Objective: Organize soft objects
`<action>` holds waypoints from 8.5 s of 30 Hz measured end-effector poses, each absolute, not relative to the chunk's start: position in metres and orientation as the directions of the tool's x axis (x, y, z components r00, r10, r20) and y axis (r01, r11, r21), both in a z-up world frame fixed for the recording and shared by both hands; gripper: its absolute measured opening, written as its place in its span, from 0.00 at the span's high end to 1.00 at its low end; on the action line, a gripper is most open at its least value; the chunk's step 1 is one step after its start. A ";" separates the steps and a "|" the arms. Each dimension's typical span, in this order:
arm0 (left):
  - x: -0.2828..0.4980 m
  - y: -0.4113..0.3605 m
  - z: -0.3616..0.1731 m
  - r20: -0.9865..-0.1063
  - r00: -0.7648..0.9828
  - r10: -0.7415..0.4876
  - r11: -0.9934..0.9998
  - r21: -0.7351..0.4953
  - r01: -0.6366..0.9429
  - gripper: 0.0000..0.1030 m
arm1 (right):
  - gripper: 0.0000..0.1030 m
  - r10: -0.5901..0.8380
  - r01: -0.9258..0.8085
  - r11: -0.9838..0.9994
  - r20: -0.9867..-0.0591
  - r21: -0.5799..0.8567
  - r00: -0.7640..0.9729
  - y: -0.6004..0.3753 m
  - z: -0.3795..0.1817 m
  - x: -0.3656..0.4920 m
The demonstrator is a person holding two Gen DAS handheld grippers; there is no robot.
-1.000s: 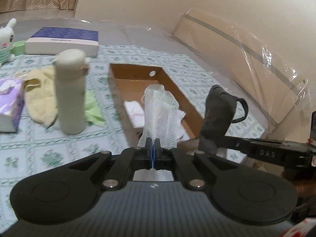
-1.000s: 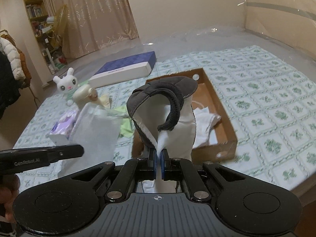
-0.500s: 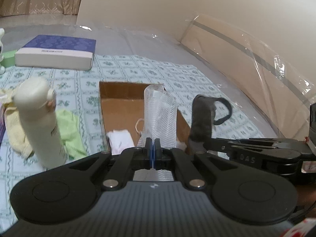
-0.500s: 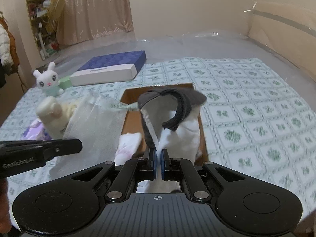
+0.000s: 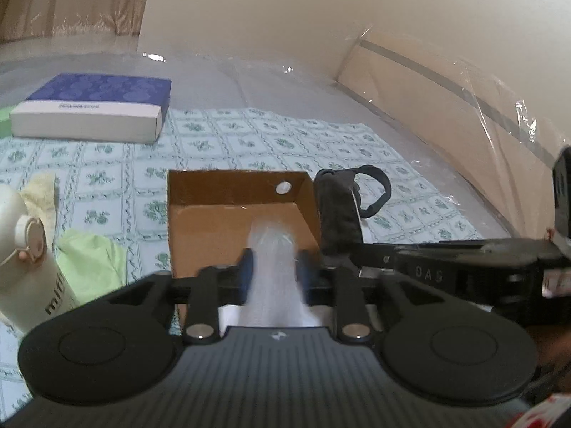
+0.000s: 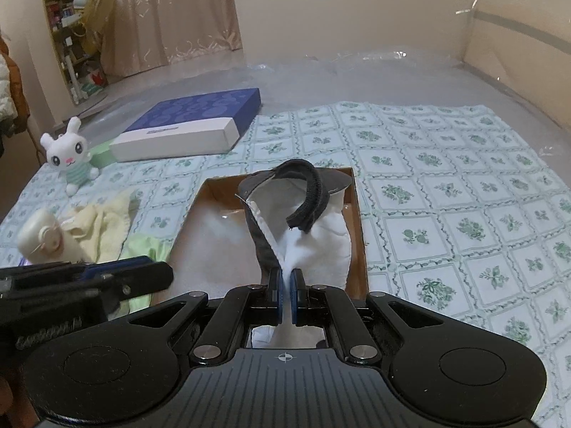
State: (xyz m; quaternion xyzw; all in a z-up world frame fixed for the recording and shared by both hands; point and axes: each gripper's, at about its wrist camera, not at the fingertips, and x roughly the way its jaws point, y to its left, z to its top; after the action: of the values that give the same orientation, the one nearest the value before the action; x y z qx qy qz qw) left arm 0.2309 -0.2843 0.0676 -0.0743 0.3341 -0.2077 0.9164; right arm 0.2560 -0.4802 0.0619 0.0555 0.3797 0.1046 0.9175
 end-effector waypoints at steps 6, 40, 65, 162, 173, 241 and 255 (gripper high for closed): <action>0.219 -0.271 0.050 -0.598 0.684 -0.417 0.909 -0.263 0.324 0.74 | 0.96 0.254 -0.143 0.966 -0.695 0.215 0.673 -0.486 0.048 0.271; 0.074 -0.141 0.048 -0.608 0.720 -0.334 0.940 -0.163 0.298 0.41 | 0.34 0.192 -0.068 0.977 -0.701 0.201 0.687 -0.389 0.040 0.091; 0.042 -0.014 0.032 -0.654 0.729 -0.202 0.978 -0.179 0.111 0.13 | 0.33 0.342 -0.206 0.939 -0.687 0.275 0.642 -0.273 0.025 0.045; 0.246 -0.017 0.064 -0.773 0.537 -0.338 0.266 0.469 0.842 0.13 | 0.23 0.396 -0.902 0.313 -0.822 -0.298 0.409 -0.292 0.020 0.271; 0.299 -0.022 0.065 -0.805 0.486 -0.340 0.186 0.449 0.874 0.13 | 0.23 0.365 -0.942 0.192 -0.870 -0.277 0.330 -0.271 0.005 0.325; 0.442 -0.096 -0.041 -0.932 0.349 -0.099 0.261 0.314 0.913 0.16 | 0.98 0.372 -0.917 0.328 -0.861 -0.228 0.348 -0.259 -0.043 0.424; 0.433 -0.101 -0.030 -0.954 0.283 -0.099 0.310 0.241 0.920 0.76 | 0.98 0.390 -0.900 0.363 -0.839 -0.239 0.380 -0.260 -0.041 0.415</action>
State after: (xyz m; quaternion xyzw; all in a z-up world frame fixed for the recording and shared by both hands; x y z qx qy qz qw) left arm 0.4329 -0.1005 -0.0296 0.4456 0.4603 -0.3828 0.6656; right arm 0.4155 -0.2599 -0.0407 -0.3632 0.3514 0.4316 0.7471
